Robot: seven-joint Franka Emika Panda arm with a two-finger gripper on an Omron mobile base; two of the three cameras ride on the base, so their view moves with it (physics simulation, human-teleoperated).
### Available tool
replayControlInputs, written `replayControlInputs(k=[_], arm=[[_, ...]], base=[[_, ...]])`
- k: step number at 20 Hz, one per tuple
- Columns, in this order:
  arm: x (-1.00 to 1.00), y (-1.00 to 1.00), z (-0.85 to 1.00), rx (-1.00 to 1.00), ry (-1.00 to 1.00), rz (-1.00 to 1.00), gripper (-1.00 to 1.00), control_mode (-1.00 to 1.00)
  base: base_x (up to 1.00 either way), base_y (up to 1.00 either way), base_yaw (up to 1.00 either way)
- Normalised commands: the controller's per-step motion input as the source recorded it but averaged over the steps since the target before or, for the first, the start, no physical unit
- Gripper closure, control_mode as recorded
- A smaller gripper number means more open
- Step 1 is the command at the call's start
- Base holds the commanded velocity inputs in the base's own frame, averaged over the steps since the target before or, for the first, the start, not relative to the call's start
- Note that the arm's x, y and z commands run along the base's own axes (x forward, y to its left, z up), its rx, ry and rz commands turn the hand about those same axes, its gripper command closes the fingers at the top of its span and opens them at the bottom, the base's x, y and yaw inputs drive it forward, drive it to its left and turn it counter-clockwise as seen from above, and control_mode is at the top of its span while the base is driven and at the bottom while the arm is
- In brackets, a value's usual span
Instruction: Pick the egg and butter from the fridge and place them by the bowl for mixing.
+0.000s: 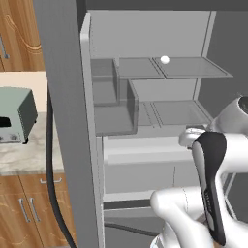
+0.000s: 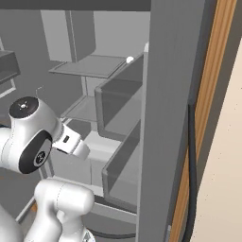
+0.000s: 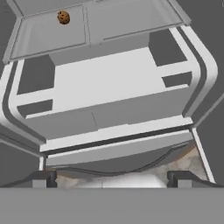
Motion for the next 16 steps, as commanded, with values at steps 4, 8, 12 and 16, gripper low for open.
replayControlInputs(k=[4,8,12,16], arm=[[0.1,0.09,0.11,-0.04,0.0,0.58,-1.0,-1.0],[0.0,0.0,0.11,-0.03,0.0,0.36,-1.0,-1.0],[0.01,0.04,0.39,0.0,-0.05,0.01,-1.0,-1.0],[-0.1,0.02,1.0,-0.01,-0.09,-0.03,-1.0,-1.0]], base=[[0.0,0.0,0.0],[0.0,0.0,0.0],[0.0,0.0,0.0],[0.0,0.0,0.0]])
